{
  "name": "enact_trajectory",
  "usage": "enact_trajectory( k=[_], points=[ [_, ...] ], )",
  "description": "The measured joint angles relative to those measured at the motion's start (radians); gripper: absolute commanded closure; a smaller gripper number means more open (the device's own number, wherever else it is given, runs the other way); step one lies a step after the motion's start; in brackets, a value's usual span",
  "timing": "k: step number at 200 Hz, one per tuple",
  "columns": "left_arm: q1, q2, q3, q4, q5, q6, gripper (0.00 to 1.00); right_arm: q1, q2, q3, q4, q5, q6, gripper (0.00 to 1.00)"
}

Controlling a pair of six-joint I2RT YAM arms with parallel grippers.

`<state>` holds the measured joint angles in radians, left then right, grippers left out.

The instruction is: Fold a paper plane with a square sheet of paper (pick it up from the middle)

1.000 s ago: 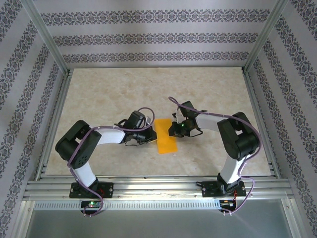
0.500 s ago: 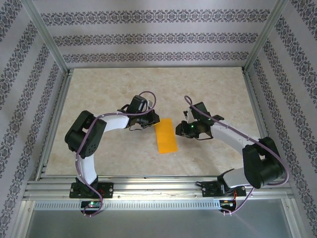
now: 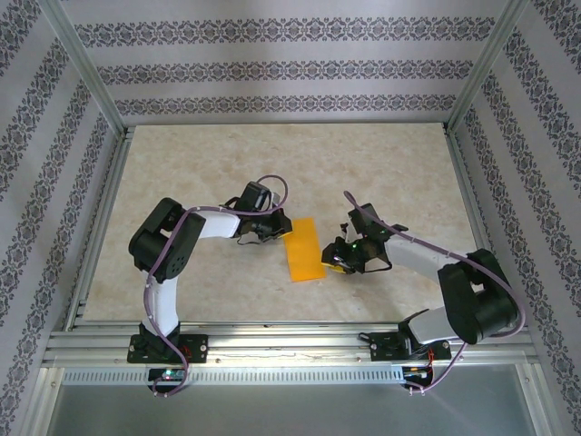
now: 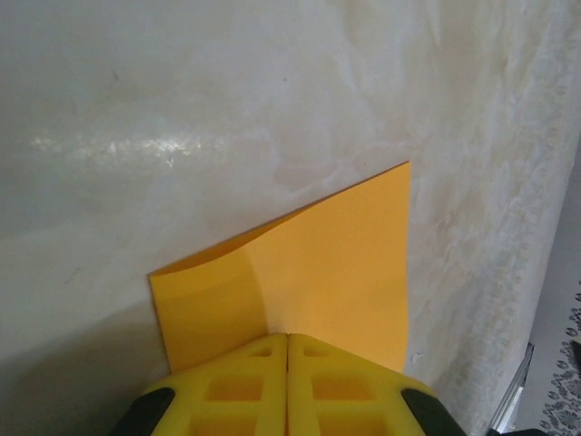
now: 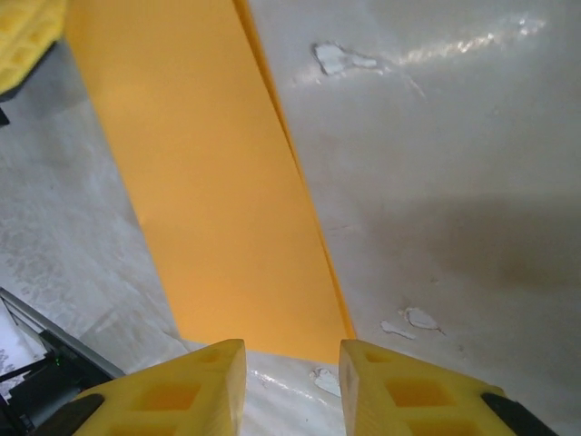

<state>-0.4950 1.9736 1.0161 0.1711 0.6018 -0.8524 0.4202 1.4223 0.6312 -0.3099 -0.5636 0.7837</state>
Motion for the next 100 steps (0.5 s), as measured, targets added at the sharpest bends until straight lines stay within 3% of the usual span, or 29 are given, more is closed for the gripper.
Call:
enact_trajectory(
  k=[100],
  points=[
    [0.006,-0.005,-0.037,0.070,0.012,0.000,0.94,0.008,0.071,-0.026,0.079,-0.062,0.038,0.60]
  ],
)
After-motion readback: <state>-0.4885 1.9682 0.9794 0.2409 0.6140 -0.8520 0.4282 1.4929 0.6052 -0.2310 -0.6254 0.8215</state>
